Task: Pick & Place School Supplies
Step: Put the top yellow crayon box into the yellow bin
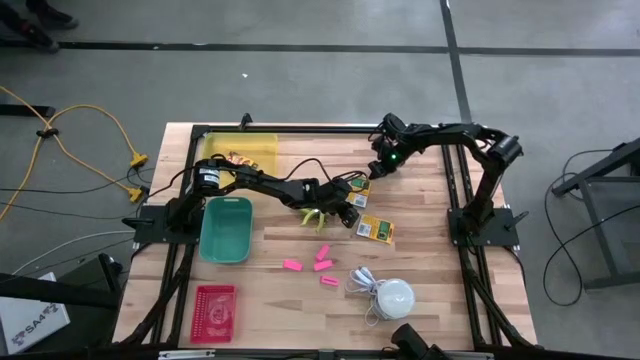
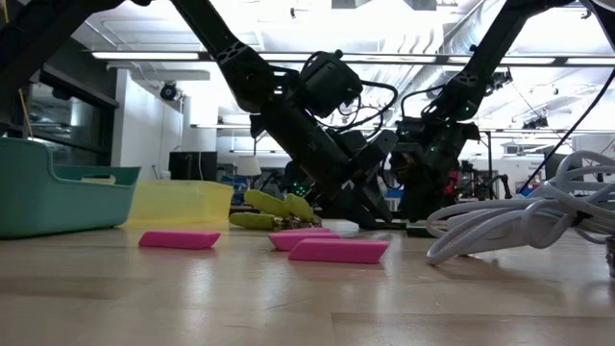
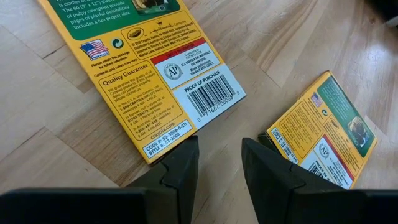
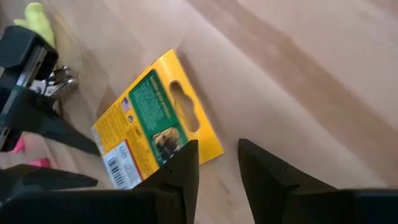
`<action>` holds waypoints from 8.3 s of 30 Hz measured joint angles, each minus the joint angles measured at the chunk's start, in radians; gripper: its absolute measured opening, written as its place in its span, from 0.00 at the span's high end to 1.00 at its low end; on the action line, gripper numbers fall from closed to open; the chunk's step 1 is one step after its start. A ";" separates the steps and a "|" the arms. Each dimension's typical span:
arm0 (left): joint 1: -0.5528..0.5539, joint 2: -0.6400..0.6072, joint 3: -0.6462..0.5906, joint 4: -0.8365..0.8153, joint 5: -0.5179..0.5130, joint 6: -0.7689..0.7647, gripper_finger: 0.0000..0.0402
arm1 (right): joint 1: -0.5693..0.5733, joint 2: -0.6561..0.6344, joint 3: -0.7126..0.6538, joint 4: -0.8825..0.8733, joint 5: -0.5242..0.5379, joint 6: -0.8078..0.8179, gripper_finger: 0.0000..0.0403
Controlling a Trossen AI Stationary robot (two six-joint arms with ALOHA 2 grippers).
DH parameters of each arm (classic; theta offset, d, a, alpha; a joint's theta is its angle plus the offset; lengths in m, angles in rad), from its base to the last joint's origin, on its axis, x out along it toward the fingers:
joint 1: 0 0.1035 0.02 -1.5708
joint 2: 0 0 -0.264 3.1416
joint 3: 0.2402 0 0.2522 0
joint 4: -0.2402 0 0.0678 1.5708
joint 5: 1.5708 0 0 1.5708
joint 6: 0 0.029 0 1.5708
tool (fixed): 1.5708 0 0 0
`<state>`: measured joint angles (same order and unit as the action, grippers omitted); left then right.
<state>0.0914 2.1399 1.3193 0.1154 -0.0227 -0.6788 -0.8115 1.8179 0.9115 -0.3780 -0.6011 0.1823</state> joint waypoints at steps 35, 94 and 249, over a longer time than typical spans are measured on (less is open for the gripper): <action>0.000 0.000 0.000 0.000 0.000 -0.001 0.70 | 0.046 -0.006 0.002 0.037 0.041 0.135 0.74; -0.001 0.000 0.000 -0.006 0.025 0.010 0.70 | 0.040 -0.003 0.002 0.088 0.018 0.152 0.99; 0.006 0.000 0.000 0.005 0.022 -0.025 0.70 | 0.081 0.103 0.164 -0.009 0.042 0.031 0.75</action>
<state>0.0971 2.1403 1.3193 0.1200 -0.0010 -0.7036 -0.7307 1.9213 1.0756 -0.3871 -0.5592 0.2136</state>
